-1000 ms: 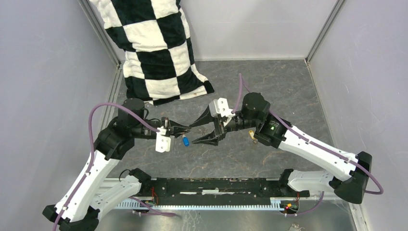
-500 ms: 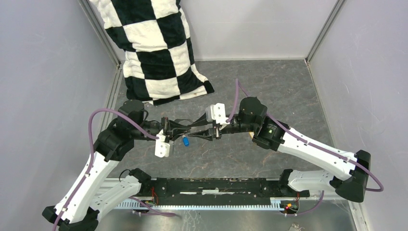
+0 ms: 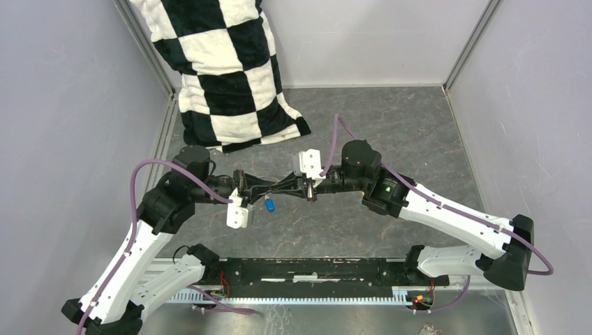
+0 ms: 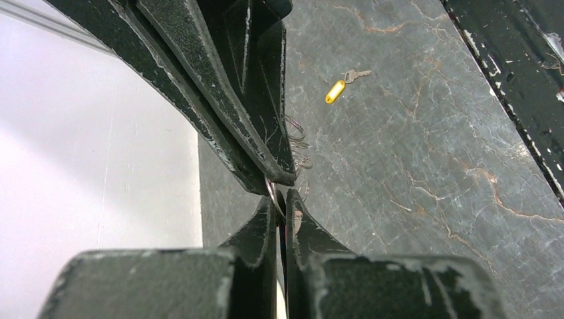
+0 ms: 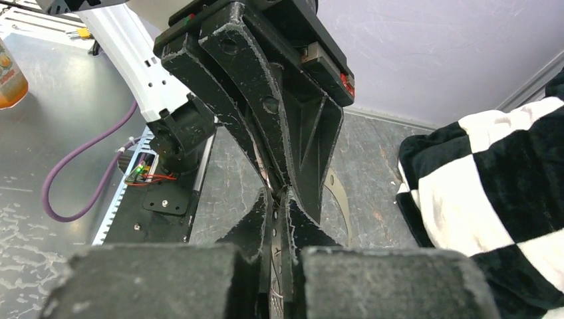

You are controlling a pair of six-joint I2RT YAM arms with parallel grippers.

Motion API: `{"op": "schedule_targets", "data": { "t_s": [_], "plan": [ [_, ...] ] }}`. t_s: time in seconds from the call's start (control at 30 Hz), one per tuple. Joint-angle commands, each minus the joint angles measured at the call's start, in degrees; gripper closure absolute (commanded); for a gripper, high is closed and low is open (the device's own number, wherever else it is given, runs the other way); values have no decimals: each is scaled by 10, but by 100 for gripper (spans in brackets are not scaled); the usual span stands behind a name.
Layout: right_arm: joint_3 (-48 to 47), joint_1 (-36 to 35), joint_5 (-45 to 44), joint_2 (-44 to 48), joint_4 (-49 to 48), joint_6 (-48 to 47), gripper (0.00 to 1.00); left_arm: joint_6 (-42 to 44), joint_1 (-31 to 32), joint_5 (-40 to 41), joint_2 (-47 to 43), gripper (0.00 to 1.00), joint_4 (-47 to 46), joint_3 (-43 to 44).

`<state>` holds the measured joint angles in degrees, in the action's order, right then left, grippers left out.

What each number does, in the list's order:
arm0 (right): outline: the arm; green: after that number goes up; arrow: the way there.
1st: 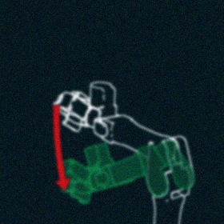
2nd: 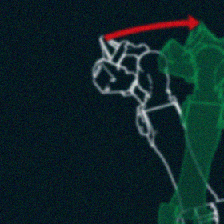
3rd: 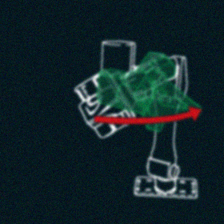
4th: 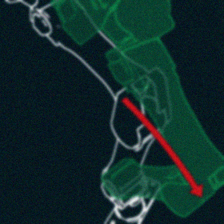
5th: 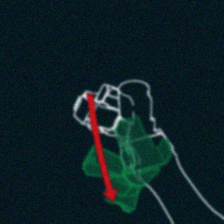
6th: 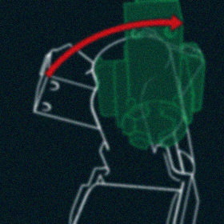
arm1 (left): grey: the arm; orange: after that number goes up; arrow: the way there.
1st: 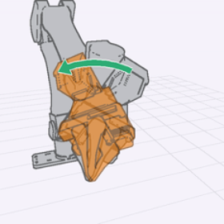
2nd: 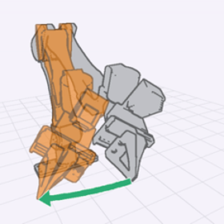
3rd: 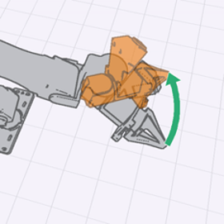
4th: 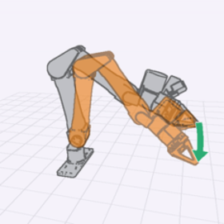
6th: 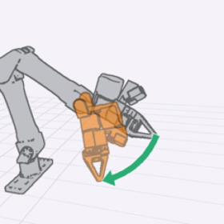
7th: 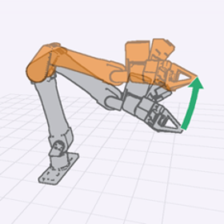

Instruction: Put the keys on the keyring

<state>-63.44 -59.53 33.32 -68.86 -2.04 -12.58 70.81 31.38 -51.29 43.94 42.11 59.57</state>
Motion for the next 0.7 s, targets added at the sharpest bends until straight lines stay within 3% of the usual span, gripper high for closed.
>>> {"op": "schedule_targets", "data": {
  "t_s": [0.0,0.07,0.17,0.23,0.37,0.6,0.67],
  "plan": [
    [-18,-4,1,2,-11,8,100,33,5,-17,-16,91,-22,-9],
    [-9,-4,-8,11,-19,15,100,30,6,-13,-23,63,-22,-13],
    [11,-4,-21,32,-29,25,100,6,5,-3,-33,45,-22,-11],
    [27,-3,-19,49,-42,41,100,-24,5,8,-39,39,-22,-8],
    [53,-4,6,76,-67,75,100,-130,5,16,-58,39,-57,-15],
    [74,-2,32,96,-116,125,100,-429,5,0,-67,43,-151,-19],
    [85,-3,33,105,-139,149,100,-467,5,-6,-71,45,-162,-19]
  ]
}}
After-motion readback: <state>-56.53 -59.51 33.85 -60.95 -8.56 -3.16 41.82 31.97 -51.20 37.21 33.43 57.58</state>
